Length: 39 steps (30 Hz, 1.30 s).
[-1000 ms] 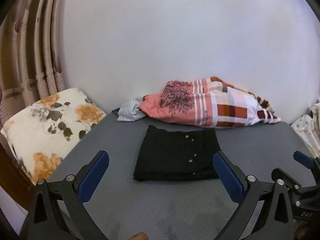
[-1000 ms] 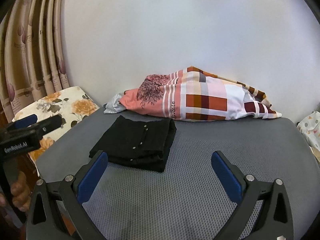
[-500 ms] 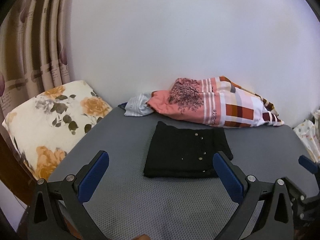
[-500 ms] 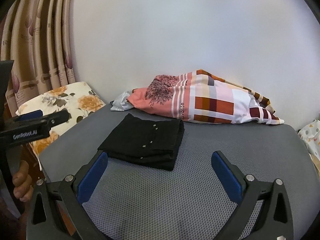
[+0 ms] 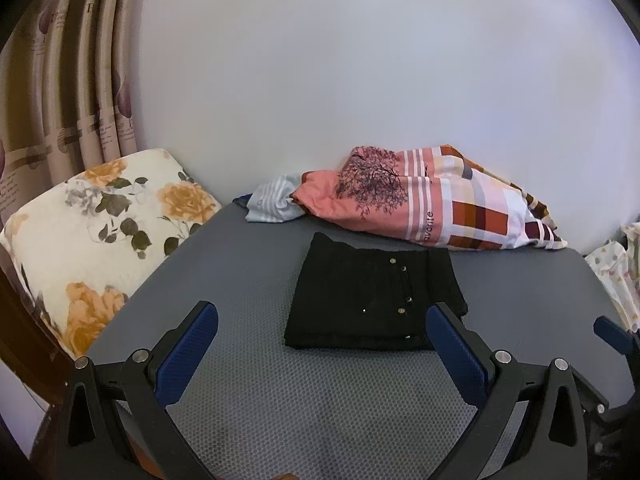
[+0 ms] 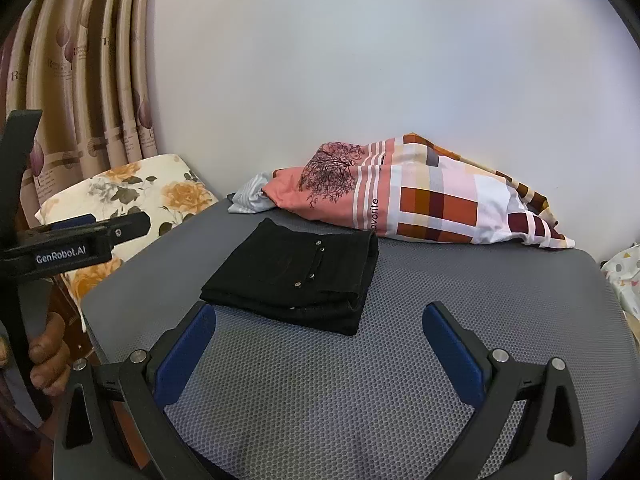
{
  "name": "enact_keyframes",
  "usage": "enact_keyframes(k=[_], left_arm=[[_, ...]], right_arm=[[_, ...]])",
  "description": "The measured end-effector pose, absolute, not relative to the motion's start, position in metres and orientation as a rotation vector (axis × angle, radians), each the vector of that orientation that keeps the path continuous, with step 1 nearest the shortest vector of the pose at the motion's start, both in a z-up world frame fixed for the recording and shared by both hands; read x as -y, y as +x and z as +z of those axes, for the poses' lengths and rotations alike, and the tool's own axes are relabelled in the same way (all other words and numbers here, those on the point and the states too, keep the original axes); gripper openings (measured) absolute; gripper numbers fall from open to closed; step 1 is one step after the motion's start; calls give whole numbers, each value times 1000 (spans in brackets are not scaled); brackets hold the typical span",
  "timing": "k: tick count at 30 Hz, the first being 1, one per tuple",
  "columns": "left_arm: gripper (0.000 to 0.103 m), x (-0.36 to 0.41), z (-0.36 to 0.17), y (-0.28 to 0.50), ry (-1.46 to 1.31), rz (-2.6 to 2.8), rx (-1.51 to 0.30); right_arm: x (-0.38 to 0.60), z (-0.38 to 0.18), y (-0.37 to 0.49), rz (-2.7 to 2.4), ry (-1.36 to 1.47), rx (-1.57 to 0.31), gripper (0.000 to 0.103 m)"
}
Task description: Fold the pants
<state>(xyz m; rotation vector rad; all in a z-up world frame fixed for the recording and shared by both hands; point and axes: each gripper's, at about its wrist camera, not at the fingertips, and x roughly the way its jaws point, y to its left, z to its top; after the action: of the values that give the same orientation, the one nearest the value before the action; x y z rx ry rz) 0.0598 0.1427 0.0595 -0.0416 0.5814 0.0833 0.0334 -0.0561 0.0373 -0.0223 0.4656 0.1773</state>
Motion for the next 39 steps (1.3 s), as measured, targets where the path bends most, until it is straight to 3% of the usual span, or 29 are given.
enact_keyframes(k=[39], left_arm=[[103,-132,46,67,-4,56,-618]], right_arm=[[47,35,37,191,-36,-462,103]])
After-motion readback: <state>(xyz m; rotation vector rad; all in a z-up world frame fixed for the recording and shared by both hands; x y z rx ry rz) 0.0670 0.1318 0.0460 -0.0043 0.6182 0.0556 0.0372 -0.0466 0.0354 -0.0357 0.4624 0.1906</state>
